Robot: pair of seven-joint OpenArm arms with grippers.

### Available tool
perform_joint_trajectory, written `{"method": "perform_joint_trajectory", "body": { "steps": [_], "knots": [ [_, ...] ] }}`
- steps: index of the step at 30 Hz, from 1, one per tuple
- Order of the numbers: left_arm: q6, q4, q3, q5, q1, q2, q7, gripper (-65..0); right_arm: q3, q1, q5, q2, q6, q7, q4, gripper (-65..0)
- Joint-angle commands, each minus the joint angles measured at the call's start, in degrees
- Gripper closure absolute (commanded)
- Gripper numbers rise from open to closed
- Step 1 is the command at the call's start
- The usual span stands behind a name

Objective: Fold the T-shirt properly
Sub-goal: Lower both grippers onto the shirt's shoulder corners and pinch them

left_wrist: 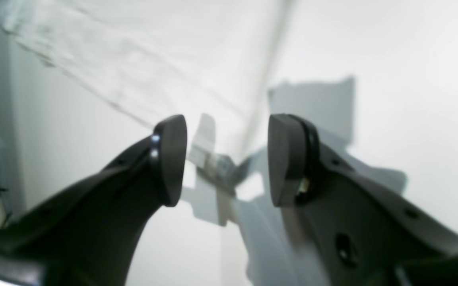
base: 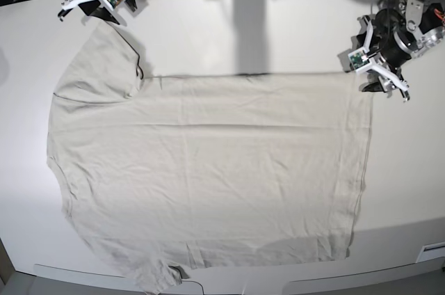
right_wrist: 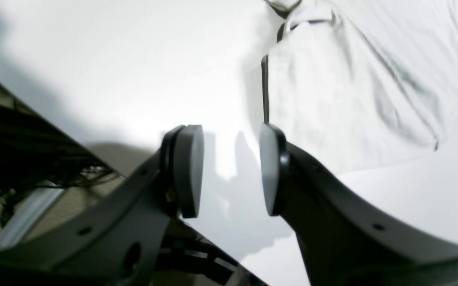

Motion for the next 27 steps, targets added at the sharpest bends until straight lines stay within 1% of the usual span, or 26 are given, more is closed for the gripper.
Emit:
{"method": "perform_joint_trajectory", "body": {
  "steps": [1, 6, 8, 10, 13, 14, 16, 21, 23, 25, 27],
  "knots": [
    [-0.7, -1.0, 0.3, 0.8, -0.5, -0.8, 1.1, -32.1, 0.2, -0.5, -1.0, 0.5, -1.0, 1.2, 1.0, -24.2],
    [-0.7, -5.3, 1.0, 0.8, -2.6, -0.9, 1.0, -31.6, 0.2, -0.5, -1.0, 0.5, -1.5, 1.2, 1.0, -24.2],
    [-0.7, -6.1, 1.0, 0.8, -2.8, -1.2, 1.0, -28.5, 0.2, -0.5, -1.0, 0.5, -1.5, 1.2, 1.0, -24.2],
    [-0.7, -6.1, 1.0, 0.8, -2.7, -1.5, 1.3, -21.1, 0.2, -0.5, -1.0, 0.5, -1.5, 1.2, 1.0, -24.2],
    [-0.7, -6.1, 1.0, 0.8, -2.4, -1.4, 2.2, -3.7, 0.2, -0.5, -1.0, 0.5, -1.5, 1.3, 1.0, -24.2],
    [-0.7, -6.1, 1.0, 0.7, -2.1, -1.4, 2.6, 0.0, 0.2, -0.4, -1.0, 0.5, -1.5, 1.3, 1.0, -24.2],
    [-0.7, -6.1, 1.0, 0.7, -1.3, -1.4, 2.5, 0.0, 0.2, -0.4, -1.4, 0.5, -1.5, 1.3, 1.0, -24.2],
    [-0.7, -6.1, 1.0, 0.7, 1.0, -1.4, 2.1, 0.0, 0.2, -0.4, -7.8, 0.5, -1.7, 1.3, 1.0, -24.2],
    [-0.7, -6.1, 1.0, 0.6, 1.8, -1.4, 1.4, 0.0, 0.2, -0.4, -11.3, 0.5, -1.7, 1.3, 1.1, -24.3],
    [-0.7, -6.1, 1.0, -0.7, 2.4, -1.4, 1.2, 0.0, 0.2, -0.4, -16.4, 0.6, -1.7, 1.3, 1.0, -24.9],
    [-0.7, -6.1, 1.0, -2.2, 2.7, -1.4, 1.2, 0.0, 0.1, -0.2, -21.0, 1.9, -1.4, 1.2, 1.0, -28.6]
  ]
}}
